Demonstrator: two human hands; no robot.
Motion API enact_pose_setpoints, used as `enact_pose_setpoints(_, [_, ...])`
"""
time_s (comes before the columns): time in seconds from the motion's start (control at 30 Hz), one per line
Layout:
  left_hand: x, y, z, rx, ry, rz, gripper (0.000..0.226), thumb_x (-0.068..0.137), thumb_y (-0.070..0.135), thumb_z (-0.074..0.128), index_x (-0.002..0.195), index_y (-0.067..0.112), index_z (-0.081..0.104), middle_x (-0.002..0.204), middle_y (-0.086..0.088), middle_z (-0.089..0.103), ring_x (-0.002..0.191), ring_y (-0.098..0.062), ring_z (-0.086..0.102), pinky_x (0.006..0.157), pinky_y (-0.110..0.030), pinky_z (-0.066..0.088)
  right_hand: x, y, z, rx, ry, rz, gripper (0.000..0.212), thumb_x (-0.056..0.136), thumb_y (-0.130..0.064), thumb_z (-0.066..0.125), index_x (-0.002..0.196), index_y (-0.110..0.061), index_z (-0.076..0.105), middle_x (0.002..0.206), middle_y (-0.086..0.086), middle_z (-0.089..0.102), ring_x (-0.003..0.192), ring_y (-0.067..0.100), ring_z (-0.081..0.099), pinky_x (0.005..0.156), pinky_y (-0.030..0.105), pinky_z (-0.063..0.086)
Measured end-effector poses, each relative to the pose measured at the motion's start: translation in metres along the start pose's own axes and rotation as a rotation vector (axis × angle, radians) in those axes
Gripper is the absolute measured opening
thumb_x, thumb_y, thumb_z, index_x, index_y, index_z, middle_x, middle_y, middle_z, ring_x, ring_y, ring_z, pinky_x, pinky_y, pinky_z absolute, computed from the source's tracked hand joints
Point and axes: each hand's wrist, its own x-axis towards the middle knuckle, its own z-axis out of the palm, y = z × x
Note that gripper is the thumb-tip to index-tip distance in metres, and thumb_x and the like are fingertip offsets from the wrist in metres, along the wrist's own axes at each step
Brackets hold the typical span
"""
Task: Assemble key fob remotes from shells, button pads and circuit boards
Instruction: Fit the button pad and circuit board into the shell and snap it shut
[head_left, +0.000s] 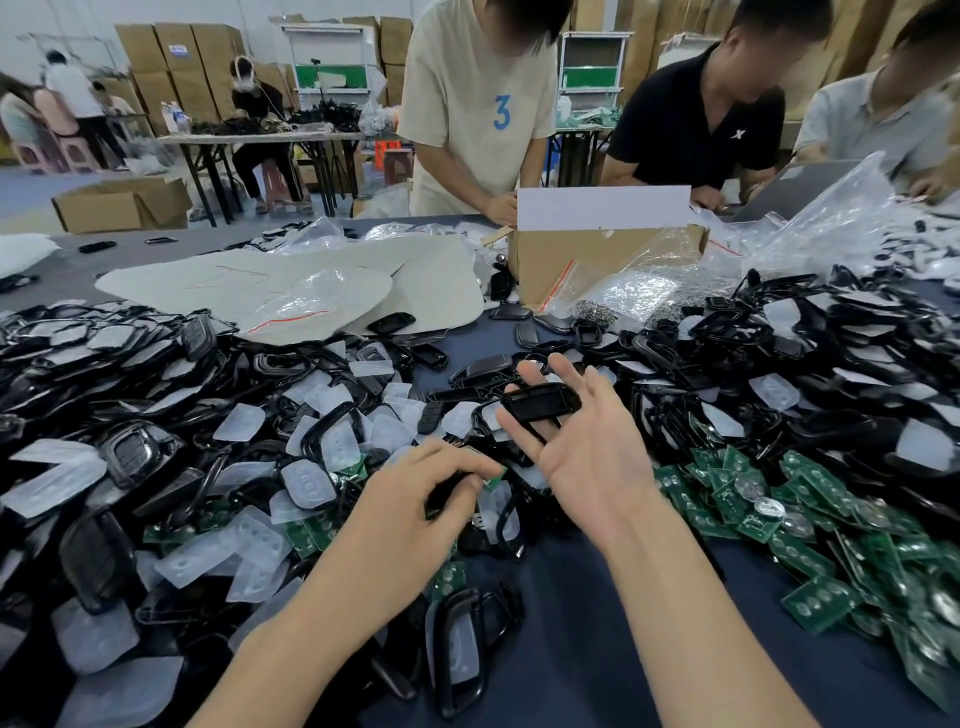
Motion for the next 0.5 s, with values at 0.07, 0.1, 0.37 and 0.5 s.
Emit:
enact_pose_setpoints(0.07, [-0.0016,0.0008,0.0009,0.019,0.021,0.016,0.021,0.097,0.030,0.056,0.106,0.045,0.068,0.108,0.024,0.063,0.107,-0.006,0.060,0.089,-0.016,0.044,0.0004,0.0002,0.0005,-0.004,0.004,0.001,0.030,0.108,-0.037,0.041,0.121,-0.018,0.059,0.124,0.011,0.071,0.109,0.029,0.068,0.076,0.041,0.061])
enact_pose_setpoints(0.1, [-0.0025,0.0015,0.0012,0.022,0.027,0.018,0.020,0.097,0.036,0.054,0.110,0.044,0.067,0.109,0.024,0.062,0.107,-0.005,0.059,0.089,-0.013,0.042,0.0002,0.0003,0.0009,-0.008,0.002,0.002,0.029,0.107,-0.036,0.042,0.122,-0.018,0.059,0.126,0.011,0.070,0.109,0.030,0.068,0.076,0.041,0.061])
enact_pose_setpoints(0.37, [-0.0052,0.0018,0.0016,0.032,0.103,0.052,0.027,0.101,0.029,0.048,0.122,0.037,0.063,0.110,0.019,0.057,0.097,-0.002,0.058,0.079,-0.007,0.039,-0.0024,-0.0002,0.0042,0.020,-0.024,0.001,0.029,0.108,-0.028,0.040,0.125,-0.017,0.061,0.126,0.012,0.070,0.106,0.028,0.071,0.080,0.044,0.061])
enact_pose_setpoints(0.5, [-0.0047,-0.0007,0.0037,0.099,0.141,0.062,0.036,0.099,0.015,0.056,0.125,0.039,0.059,0.108,0.021,0.058,0.092,-0.009,0.060,0.079,-0.016,0.045,-0.0031,0.0022,0.0070,0.033,-0.048,0.000,0.032,0.108,-0.009,0.034,0.127,-0.011,0.059,0.127,0.016,0.069,0.099,0.030,0.072,0.079,0.040,0.062])
